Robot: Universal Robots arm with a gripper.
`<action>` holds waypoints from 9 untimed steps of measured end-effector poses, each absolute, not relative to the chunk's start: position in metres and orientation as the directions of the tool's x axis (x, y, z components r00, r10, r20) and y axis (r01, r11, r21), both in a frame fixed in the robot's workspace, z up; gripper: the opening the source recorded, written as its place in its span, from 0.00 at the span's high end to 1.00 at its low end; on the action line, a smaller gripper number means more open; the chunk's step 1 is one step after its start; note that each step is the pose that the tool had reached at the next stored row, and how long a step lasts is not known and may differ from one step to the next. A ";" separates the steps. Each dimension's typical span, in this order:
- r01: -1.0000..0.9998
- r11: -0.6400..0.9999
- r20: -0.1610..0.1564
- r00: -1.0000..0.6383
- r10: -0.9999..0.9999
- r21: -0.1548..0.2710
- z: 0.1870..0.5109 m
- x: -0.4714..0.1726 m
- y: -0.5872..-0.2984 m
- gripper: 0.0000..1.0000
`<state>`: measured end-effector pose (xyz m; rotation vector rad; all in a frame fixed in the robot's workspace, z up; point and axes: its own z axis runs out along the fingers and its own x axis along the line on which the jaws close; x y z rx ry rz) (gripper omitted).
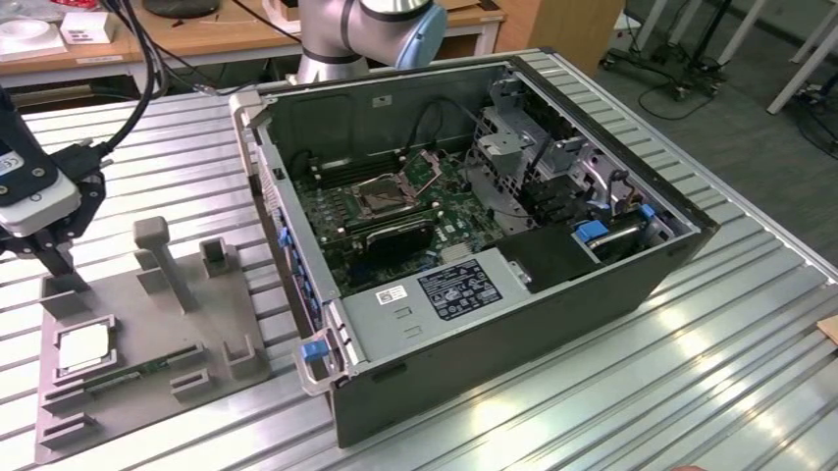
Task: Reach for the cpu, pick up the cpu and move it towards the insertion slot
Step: 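Reach for the cpu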
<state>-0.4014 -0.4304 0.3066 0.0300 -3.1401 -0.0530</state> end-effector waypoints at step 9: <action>-0.019 0.999 0.001 -1.000 -0.019 0.034 0.304 -0.403 -0.431 0.89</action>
